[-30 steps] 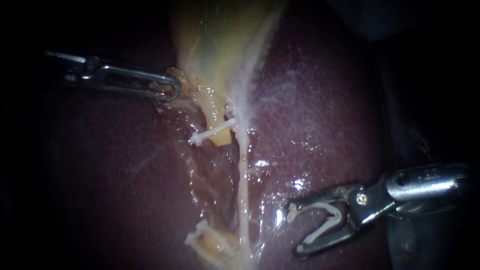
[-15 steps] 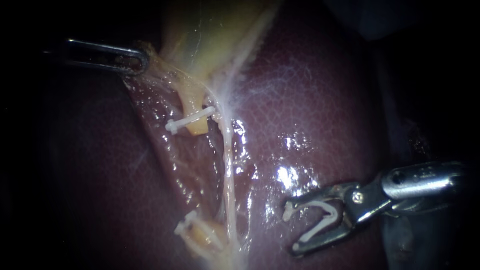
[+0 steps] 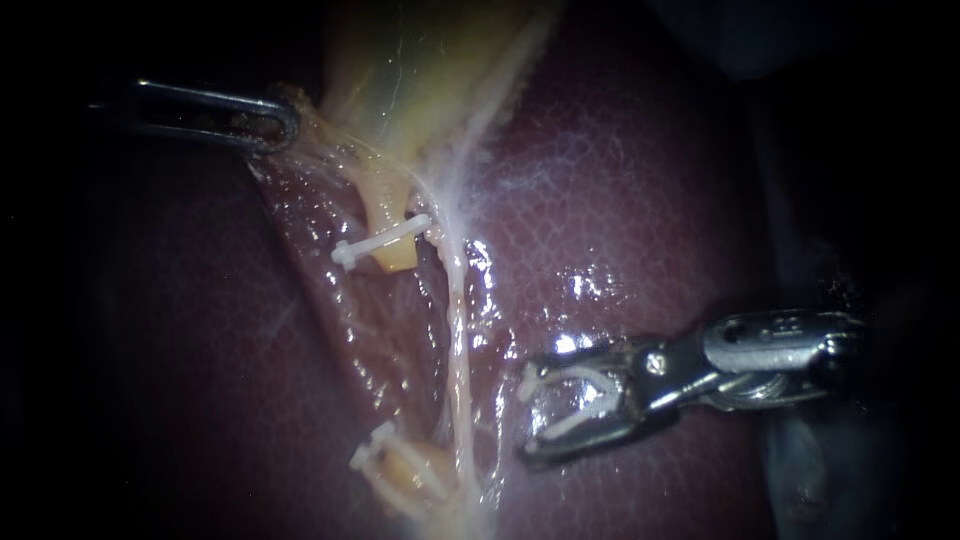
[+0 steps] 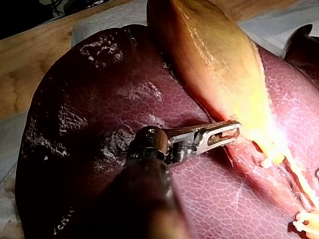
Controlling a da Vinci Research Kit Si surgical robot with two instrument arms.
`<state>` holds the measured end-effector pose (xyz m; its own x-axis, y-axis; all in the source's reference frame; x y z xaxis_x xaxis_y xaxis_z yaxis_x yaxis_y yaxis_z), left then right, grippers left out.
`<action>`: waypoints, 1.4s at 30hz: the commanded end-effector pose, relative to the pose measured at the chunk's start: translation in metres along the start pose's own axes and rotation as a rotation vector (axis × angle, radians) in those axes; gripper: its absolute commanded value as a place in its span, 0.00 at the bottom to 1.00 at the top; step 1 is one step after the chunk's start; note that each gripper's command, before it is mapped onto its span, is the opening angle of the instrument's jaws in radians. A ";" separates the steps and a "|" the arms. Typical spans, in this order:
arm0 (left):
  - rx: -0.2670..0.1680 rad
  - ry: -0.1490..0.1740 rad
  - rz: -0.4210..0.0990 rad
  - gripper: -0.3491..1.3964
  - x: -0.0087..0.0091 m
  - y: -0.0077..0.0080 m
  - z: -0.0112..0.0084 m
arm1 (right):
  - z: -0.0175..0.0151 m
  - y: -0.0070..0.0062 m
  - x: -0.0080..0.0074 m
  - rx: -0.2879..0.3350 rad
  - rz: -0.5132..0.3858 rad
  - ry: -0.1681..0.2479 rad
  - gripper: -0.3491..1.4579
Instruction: Clipping first clip right tube
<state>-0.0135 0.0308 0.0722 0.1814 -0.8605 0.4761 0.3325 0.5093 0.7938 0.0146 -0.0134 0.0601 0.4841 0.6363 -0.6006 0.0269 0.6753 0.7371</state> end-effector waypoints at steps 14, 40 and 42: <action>-0.001 0.000 0.000 0.00 0.0000 -0.0001 0.0000 | 0.0043 0.0023 -0.0012 0.021 0.060 0.035 0.46; -0.001 0.000 0.000 0.00 0.0000 -0.0001 0.0000 | 0.0065 -0.0019 0.0019 0.314 0.202 0.230 0.46; -0.001 0.000 0.000 0.00 0.0000 -0.0001 0.0000 | 0.0067 -0.0022 0.0023 0.338 0.217 0.243 0.46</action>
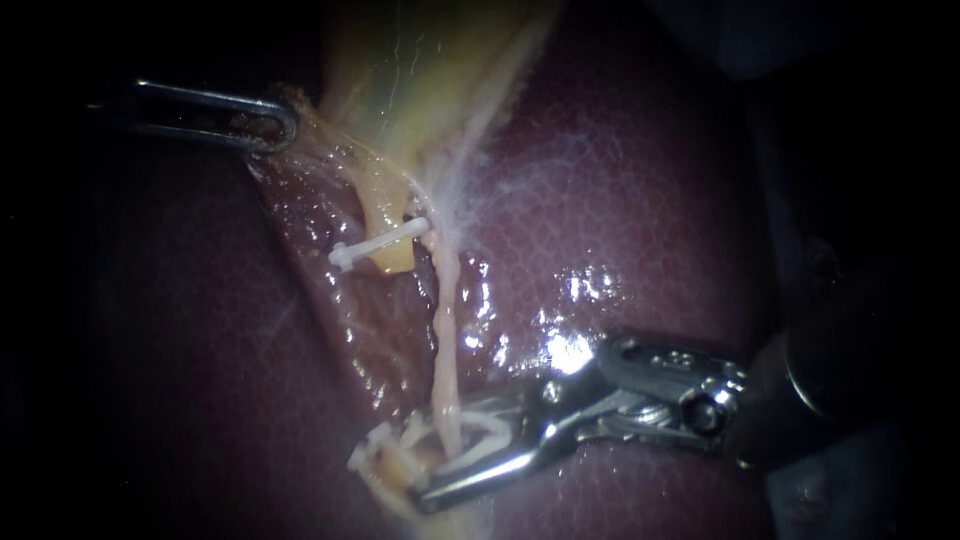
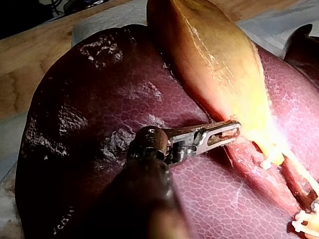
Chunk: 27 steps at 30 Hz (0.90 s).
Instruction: Clipping first clip right tube
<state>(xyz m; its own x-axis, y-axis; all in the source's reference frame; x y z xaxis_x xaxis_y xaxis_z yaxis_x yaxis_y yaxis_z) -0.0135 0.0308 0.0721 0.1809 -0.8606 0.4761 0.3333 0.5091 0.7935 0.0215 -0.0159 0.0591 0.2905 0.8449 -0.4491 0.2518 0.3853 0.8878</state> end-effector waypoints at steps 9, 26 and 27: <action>0.000 0.000 0.000 0.00 0.0000 0.0000 0.0000 | -0.0002 0.0005 0.0000 0.015 0.012 0.007 0.40; -0.001 0.000 0.000 0.00 0.0000 0.0000 0.0000 | -0.0009 0.0011 -0.0004 0.034 0.020 -0.006 0.00; -0.001 0.000 0.000 0.00 0.0000 0.0000 0.0000 | -0.0009 0.0012 -0.0004 0.034 0.020 -0.006 0.00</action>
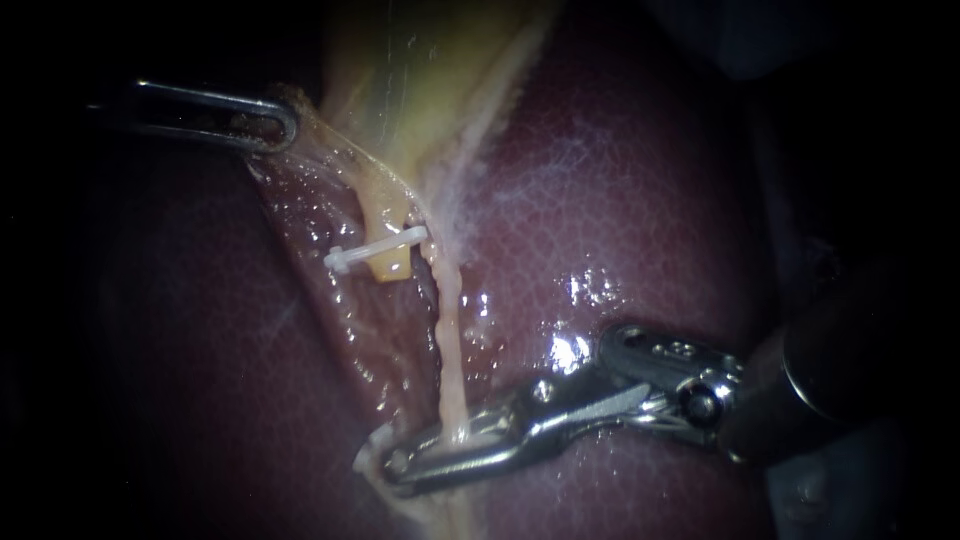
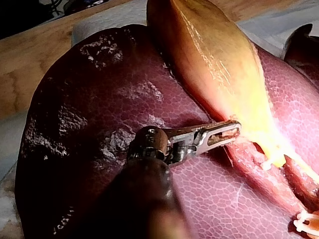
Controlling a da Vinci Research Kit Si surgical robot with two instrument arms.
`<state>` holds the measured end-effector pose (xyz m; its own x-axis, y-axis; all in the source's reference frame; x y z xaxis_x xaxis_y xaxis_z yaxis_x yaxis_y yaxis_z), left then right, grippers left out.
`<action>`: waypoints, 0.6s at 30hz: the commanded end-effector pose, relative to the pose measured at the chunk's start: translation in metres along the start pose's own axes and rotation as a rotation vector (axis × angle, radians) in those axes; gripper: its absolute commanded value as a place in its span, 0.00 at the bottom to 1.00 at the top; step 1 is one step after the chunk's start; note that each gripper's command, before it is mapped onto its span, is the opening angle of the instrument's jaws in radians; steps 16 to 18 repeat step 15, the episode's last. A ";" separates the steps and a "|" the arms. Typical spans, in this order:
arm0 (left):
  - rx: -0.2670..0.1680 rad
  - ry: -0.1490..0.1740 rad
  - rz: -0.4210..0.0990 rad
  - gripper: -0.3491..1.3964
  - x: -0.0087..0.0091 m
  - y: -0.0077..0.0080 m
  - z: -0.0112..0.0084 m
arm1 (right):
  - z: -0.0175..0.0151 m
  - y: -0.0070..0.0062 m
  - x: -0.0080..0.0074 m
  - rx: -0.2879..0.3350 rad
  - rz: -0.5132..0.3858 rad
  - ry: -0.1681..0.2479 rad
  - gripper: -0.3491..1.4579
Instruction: Clipping first clip right tube
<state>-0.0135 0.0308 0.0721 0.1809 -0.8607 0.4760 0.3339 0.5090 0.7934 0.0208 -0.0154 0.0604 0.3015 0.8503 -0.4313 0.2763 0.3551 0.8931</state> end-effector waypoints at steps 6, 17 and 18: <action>0.000 0.000 0.000 0.00 0.0000 -0.0001 0.0000 | 0.0000 0.0003 -0.0002 0.005 -0.002 -0.004 0.00; 0.000 0.000 0.000 0.00 0.0000 -0.0001 0.0000 | -0.0002 0.0006 -0.0002 0.007 -0.002 -0.006 0.00; 0.000 0.000 0.000 0.00 0.0000 -0.0001 0.0000 | -0.0002 0.0006 -0.0002 0.007 -0.002 -0.006 0.00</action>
